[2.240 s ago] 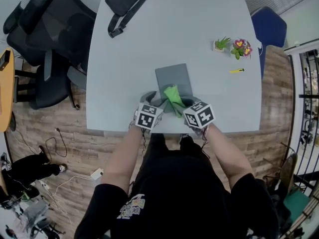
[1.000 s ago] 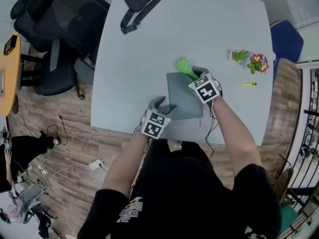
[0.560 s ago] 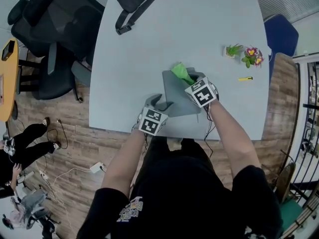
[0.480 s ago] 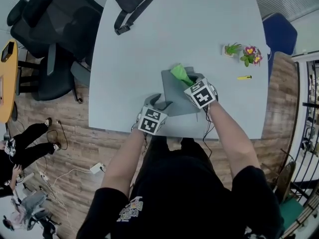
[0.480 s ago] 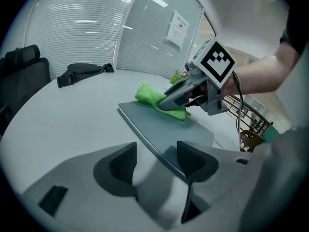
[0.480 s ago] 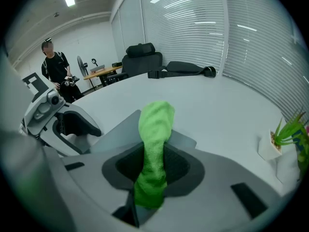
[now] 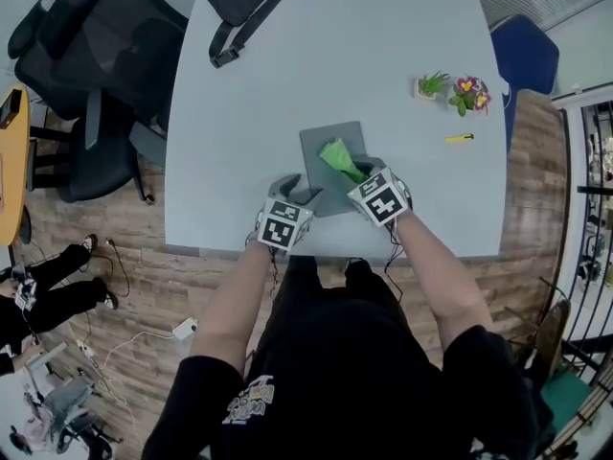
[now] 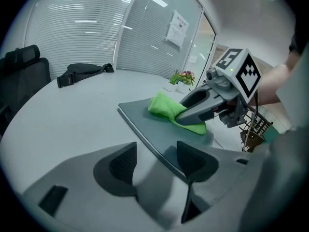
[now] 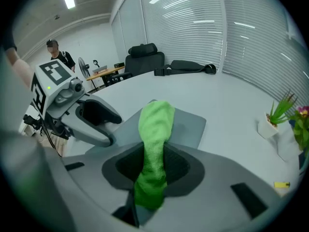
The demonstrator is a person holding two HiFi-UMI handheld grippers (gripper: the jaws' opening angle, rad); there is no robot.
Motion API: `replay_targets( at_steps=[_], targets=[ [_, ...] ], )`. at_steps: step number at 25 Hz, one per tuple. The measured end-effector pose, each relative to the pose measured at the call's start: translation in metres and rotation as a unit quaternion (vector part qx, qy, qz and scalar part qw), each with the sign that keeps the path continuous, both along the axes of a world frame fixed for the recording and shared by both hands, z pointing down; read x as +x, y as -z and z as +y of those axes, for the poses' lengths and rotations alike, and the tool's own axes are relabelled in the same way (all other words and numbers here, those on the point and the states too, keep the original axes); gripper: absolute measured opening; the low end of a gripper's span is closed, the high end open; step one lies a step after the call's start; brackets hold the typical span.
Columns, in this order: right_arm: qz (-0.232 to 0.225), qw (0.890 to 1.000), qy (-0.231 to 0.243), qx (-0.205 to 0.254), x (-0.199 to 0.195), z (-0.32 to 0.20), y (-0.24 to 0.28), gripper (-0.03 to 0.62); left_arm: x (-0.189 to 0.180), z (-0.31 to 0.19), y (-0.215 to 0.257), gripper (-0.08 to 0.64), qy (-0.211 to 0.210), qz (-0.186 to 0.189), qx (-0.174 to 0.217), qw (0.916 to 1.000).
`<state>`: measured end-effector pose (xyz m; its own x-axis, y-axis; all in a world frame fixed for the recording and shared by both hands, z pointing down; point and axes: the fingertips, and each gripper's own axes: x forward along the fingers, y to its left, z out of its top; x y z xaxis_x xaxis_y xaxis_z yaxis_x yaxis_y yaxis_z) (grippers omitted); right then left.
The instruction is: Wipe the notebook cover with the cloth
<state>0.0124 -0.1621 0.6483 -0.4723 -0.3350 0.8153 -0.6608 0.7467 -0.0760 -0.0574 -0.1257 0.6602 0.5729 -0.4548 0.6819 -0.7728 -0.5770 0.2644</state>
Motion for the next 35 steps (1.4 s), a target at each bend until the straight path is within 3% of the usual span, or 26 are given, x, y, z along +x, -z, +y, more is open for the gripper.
replay_targets(
  at_steps=[25,35],
  targets=[
    [-0.038,0.998,-0.032,-0.034,0.006,0.088,-0.003,0.11,0.001,-0.002,0.0,0.261,0.002,0.002,-0.003,1.0],
    [-0.101,0.989,-0.036,-0.105,0.011,0.093,0.003,0.11,0.001,-0.001,0.0,0.261,0.002,0.001,-0.004,1.0]
  ],
)
